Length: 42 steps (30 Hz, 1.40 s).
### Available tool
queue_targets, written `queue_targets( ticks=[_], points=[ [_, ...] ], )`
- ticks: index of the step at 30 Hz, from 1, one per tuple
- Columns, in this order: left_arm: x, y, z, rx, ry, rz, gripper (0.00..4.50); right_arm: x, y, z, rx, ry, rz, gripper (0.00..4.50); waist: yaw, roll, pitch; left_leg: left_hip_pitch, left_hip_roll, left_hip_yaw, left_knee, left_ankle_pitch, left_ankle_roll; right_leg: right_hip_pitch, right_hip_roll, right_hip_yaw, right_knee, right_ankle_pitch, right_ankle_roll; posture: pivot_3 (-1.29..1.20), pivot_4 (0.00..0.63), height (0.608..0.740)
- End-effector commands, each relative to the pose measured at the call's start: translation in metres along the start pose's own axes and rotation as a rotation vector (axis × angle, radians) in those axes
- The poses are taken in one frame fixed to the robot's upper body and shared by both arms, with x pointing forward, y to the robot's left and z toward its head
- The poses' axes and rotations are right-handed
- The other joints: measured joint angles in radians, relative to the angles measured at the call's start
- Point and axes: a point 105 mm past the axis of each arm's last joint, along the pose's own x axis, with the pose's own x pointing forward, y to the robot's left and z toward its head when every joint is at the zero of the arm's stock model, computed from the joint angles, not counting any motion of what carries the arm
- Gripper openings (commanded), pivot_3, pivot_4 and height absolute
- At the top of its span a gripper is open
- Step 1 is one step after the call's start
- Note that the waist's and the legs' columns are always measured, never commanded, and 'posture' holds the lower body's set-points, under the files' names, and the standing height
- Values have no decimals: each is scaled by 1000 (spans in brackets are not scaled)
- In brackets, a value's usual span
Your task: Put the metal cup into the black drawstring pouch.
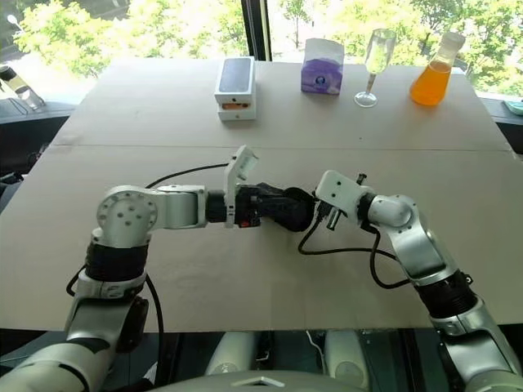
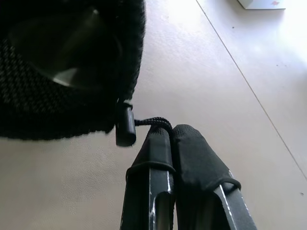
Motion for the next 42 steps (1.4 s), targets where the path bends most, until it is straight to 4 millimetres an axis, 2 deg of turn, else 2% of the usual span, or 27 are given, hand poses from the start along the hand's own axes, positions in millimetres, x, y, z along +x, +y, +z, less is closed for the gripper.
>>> queue_targets(
  ticks=[1,3,6,8,12,16,19,25,28,30,37,42],
  points=[
    [-16,-13,6,94,-18,-63,3188,-13,-21,14,-54,-29,-83,0,-4,0,0,0,0,0,0,0,0,0,0,0,0,0,0,0,150,737],
    [-32,-21,5,132,9,-118,4074,-19,-32,17,-72,-31,-120,0,-8,1,0,0,0,1,0,0,0,0,1,1,1,0,0,0,150,737],
    [-48,-29,10,183,25,-175,4074,-25,-41,24,-85,-47,-151,0,-6,2,2,0,1,2,0,0,0,-2,1,2,1,0,0,0,150,737],
    [-47,-20,27,239,-30,-122,4074,-28,-44,31,-99,-65,-158,0,1,2,2,0,1,2,0,0,0,-2,1,2,1,0,0,0,150,737],
    [-27,2,56,334,-135,26,4074,-31,-45,41,-115,-84,-156,0,22,2,2,-1,0,1,1,0,0,-1,0,0,0,0,0,0,150,737],
    [-1,-1,70,439,-194,59,4074,-33,-45,45,-114,-90,-154,0,22,2,2,-2,-1,0,1,0,1,-1,0,0,-1,0,0,0,150,737],
    [16,1,63,511,-163,69,4074,-34,-43,46,-116,-86,-149,0,19,2,2,-2,-1,1,0,-1,1,-1,1,0,-2,0,0,0,150,737],
    [32,10,54,526,-139,73,4074,-35,-43,48,-118,-84,-148,0,19,2,2,-1,-1,1,0,-1,1,-1,2,1,-1,0,0,0,150,737],
    [39,12,53,549,-134,86,3251,-35,-43,50,-120,-88,-147,0,20,2,2,-1,-1,1,1,-1,2,-1,1,1,-1,0,0,0,150,737],
    [44,10,50,567,-127,77,2343,-35,-43,51,-121,-92,-146,0,21,2,2,-2,-1,1,1,-1,2,-1,1,1,-1,0,0,0,150,737],
    [52,6,48,520,-153,45,2343,-34,-42,53,-124,-98,-141,0,20,2,2,-2,-1,1,1,-1,2,-1,1,1,-1,0,0,0,150,737],
    [54,10,47,500,-146,50,2343,-33,-41,54,-126,-102,-136,0,20,2,2,-2,-1,1,1,-1,2,-1,1,1,-1,0,0,0,150,737]
  ],
)
